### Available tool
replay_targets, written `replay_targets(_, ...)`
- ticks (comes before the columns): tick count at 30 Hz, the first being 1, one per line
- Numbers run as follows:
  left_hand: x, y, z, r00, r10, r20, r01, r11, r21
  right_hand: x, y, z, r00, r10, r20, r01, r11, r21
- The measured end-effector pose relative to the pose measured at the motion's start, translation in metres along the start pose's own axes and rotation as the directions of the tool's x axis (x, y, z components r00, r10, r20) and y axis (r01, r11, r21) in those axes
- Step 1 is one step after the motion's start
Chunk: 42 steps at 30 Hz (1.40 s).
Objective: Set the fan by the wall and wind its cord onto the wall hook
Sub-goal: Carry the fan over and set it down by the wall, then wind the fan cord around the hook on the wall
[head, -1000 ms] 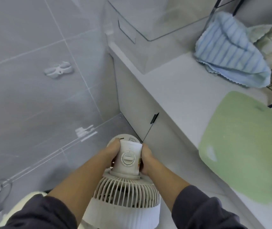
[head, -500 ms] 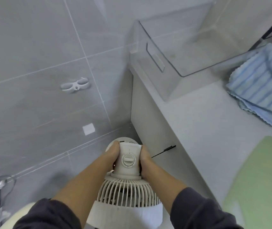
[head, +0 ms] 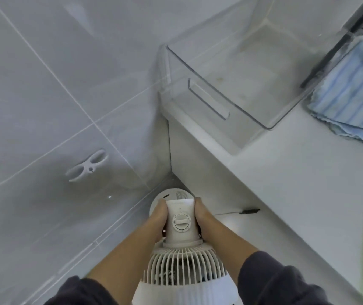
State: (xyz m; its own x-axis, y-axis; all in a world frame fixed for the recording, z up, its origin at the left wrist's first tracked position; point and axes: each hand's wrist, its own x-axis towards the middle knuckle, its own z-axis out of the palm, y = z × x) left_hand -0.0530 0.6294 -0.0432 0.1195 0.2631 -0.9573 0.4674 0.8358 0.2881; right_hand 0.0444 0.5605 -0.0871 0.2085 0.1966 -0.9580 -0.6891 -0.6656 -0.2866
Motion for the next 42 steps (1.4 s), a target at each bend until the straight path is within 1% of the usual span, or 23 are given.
replay_targets(2, -0.001, 0.006, -0.009, 0.997, 0.021, 0.081, -0.021, 1.0, -0.001, 0.005, -0.005, 0.007, 1.0, 0.005, -0.02, -0.005, 1.0, -0.019)
replay_targets(3, -0.003, 0.008, -0.013, 0.993, 0.031, 0.113, -0.028, 0.999, -0.028, 0.006, -0.009, 0.011, 1.0, -0.005, -0.028, 0.004, 1.0, -0.031)
replay_targets(7, -0.02, 0.026, -0.019, 0.98, 0.082, 0.179, -0.068, 0.994, -0.085, 0.013, -0.026, 0.024, 0.998, -0.019, -0.067, 0.013, 0.996, -0.089)
replay_targets(9, -0.038, 0.039, -0.013, 0.98, 0.099, 0.171, -0.084, 0.992, -0.09, 0.018, -0.03, 0.026, 0.995, -0.029, -0.091, 0.018, 0.992, -0.128)
replay_targets(13, -0.076, 0.056, -0.008, 0.97, 0.129, 0.204, -0.114, 0.99, -0.084, 0.021, -0.043, 0.033, 0.997, -0.038, -0.074, 0.025, 0.985, -0.172)
replay_targets(18, -0.065, 0.071, -0.007, 0.961, 0.204, 0.186, -0.195, 0.979, -0.066, 0.024, -0.056, 0.041, 0.996, -0.044, -0.073, 0.031, 0.984, -0.177)
replay_targets(19, -0.06, 0.074, -0.004, 0.965, 0.2, 0.167, -0.194, 0.98, -0.052, 0.024, -0.058, 0.043, 0.995, -0.051, -0.086, 0.035, 0.984, -0.177)
replay_targets(21, -0.056, 0.079, -0.001, 0.985, 0.153, 0.081, -0.149, 0.988, -0.048, 0.025, -0.062, 0.046, 0.994, -0.056, -0.095, 0.038, 0.983, -0.179)
replay_targets(23, -0.044, 0.079, -0.003, 0.991, 0.105, 0.086, -0.102, 0.994, -0.038, 0.026, -0.064, 0.049, 0.996, -0.049, -0.079, 0.033, 0.981, -0.193)
replay_targets(25, -0.024, 0.08, -0.011, 0.995, 0.082, 0.058, -0.079, 0.995, -0.055, 0.026, -0.066, 0.051, 0.996, -0.053, -0.074, 0.037, 0.978, -0.206)
replay_targets(28, 0.013, 0.084, -0.02, 0.998, 0.037, 0.047, -0.034, 0.998, -0.059, 0.028, -0.071, 0.054, 0.99, -0.092, -0.109, 0.064, 0.97, -0.236)
replay_targets(32, 0.048, 0.09, -0.032, 0.999, 0.024, 0.043, -0.026, 0.999, 0.045, 0.035, -0.079, 0.054, 0.98, -0.143, -0.135, 0.1, 0.953, -0.286)
replay_targets(34, 0.057, 0.088, -0.036, 0.999, 0.011, 0.052, -0.015, 0.998, 0.063, 0.035, -0.078, 0.051, 0.989, -0.106, -0.106, 0.071, 0.954, -0.292)
replay_targets(37, 0.069, 0.081, -0.042, 0.998, 0.013, 0.065, -0.019, 0.996, 0.085, 0.032, -0.074, 0.046, 0.999, 0.003, -0.038, -0.011, 0.98, -0.2)
replay_targets(39, 0.076, 0.075, -0.044, 0.997, 0.029, 0.067, -0.038, 0.99, 0.134, 0.033, -0.076, 0.041, 1.0, 0.024, -0.018, -0.027, 0.984, -0.177)
replay_targets(42, 0.09, 0.069, -0.048, 0.998, 0.012, 0.064, -0.024, 0.981, 0.194, 0.04, -0.081, 0.034, 0.999, 0.037, -0.033, -0.042, 0.987, -0.152)
